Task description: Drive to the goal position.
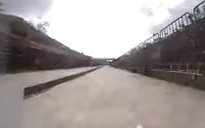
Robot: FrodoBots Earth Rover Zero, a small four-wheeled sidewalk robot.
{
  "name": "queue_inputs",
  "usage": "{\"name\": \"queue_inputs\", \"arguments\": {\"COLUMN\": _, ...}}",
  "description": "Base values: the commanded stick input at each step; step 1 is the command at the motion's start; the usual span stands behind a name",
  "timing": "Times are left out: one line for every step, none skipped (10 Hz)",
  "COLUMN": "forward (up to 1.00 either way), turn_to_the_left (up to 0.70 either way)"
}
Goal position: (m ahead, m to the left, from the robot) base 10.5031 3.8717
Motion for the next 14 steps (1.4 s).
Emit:
{"name": "queue_inputs", "arguments": {"forward": 1.0, "turn_to_the_left": 0.0}}
{"name": "queue_inputs", "arguments": {"forward": 1.0, "turn_to_the_left": 0.0}}
{"name": "queue_inputs", "arguments": {"forward": 1.0, "turn_to_the_left": 0.0}}
{"name": "queue_inputs", "arguments": {"forward": 1.0, "turn_to_the_left": 0.0}}
{"name": "queue_inputs", "arguments": {"forward": 1.0, "turn_to_the_left": 0.0}}
{"name": "queue_inputs", "arguments": {"forward": 1.0, "turn_to_the_left": 0.0}}
{"name": "queue_inputs", "arguments": {"forward": 1.0, "turn_to_the_left": 0.0}}
{"name": "queue_inputs", "arguments": {"forward": 1.0, "turn_to_the_left": 0.0}}
{"name": "queue_inputs", "arguments": {"forward": 1.0, "turn_to_the_left": 0.0}}
{"name": "queue_inputs", "arguments": {"forward": 1.0, "turn_to_the_left": 0.0}}
{"name": "queue_inputs", "arguments": {"forward": 1.0, "turn_to_the_left": 0.0}}
{"name": "queue_inputs", "arguments": {"forward": 1.0, "turn_to_the_left": 0.0}}
{"name": "queue_inputs", "arguments": {"forward": 1.0, "turn_to_the_left": 0.0}}
{"name": "queue_inputs", "arguments": {"forward": 1.0, "turn_to_the_left": 0.0}}
